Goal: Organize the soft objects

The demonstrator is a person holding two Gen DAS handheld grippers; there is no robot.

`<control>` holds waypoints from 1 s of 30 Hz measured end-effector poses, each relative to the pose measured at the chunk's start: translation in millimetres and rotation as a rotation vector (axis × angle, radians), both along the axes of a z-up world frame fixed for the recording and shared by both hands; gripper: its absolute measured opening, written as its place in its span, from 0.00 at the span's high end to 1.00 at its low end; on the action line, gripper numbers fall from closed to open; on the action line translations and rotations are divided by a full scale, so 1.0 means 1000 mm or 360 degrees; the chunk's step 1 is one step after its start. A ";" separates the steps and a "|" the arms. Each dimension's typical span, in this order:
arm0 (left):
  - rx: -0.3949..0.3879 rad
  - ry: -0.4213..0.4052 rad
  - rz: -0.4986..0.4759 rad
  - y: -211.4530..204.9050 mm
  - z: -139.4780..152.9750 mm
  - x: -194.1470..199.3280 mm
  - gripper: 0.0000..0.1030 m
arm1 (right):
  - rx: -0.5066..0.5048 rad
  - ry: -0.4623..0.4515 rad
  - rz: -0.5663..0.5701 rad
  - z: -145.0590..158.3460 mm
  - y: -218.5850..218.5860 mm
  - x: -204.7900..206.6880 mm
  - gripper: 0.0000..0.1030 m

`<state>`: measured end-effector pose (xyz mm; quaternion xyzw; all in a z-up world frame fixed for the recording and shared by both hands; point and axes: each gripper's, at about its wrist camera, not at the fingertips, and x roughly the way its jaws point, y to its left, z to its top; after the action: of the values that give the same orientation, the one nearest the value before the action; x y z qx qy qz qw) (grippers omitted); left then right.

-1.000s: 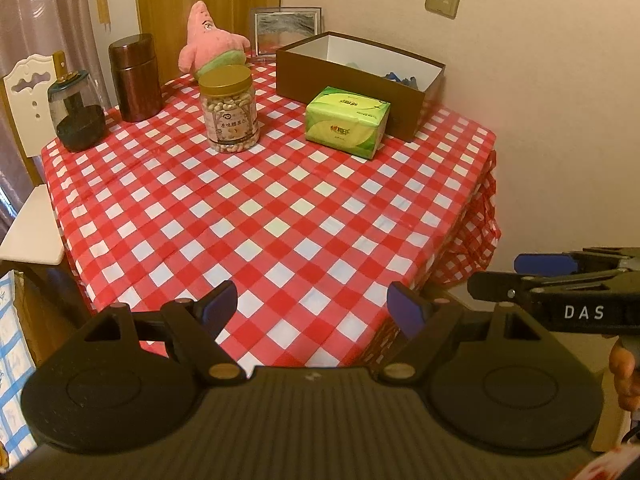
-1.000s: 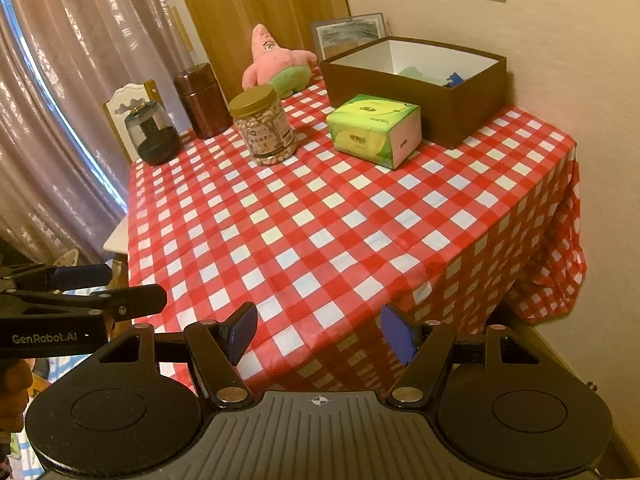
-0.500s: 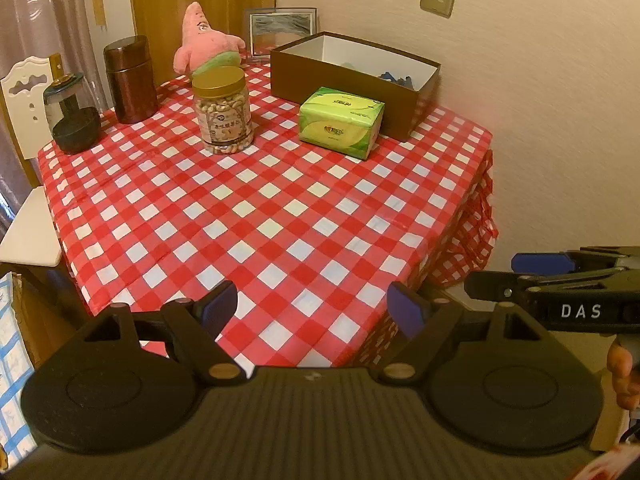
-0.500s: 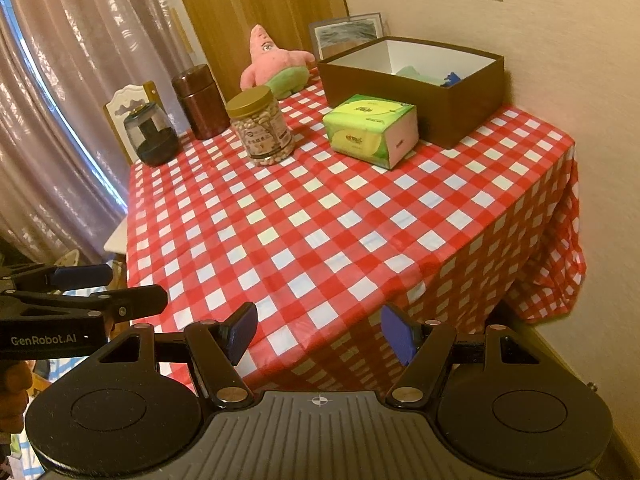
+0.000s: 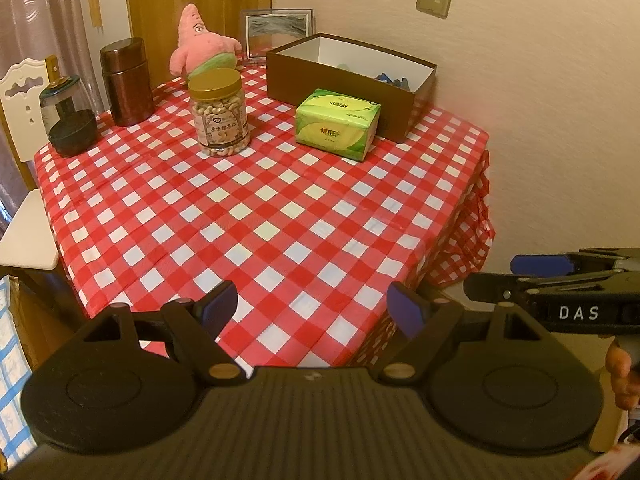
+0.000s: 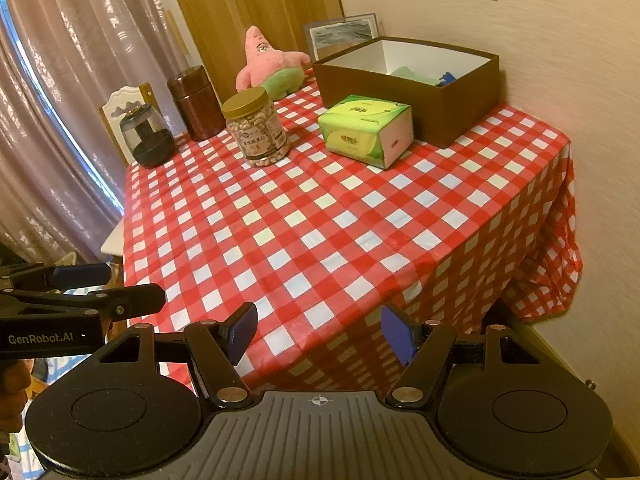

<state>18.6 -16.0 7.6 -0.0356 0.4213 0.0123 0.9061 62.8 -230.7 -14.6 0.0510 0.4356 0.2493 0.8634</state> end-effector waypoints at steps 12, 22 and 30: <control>-0.0001 -0.0001 0.0000 0.000 0.001 0.001 0.22 | 0.0001 0.0000 0.0002 0.000 0.000 0.000 0.34; -0.0002 -0.0002 -0.0001 0.000 0.001 0.000 0.22 | 0.0001 0.0001 0.0000 0.000 0.002 -0.001 0.34; -0.0003 -0.0002 -0.0003 0.000 0.001 0.000 0.22 | 0.0001 0.0000 0.0000 0.000 0.002 -0.001 0.34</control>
<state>18.9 -15.8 8.6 -0.0362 0.4208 0.0110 0.9064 61.7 -228.6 -14.7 0.0512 0.4354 0.2493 0.8635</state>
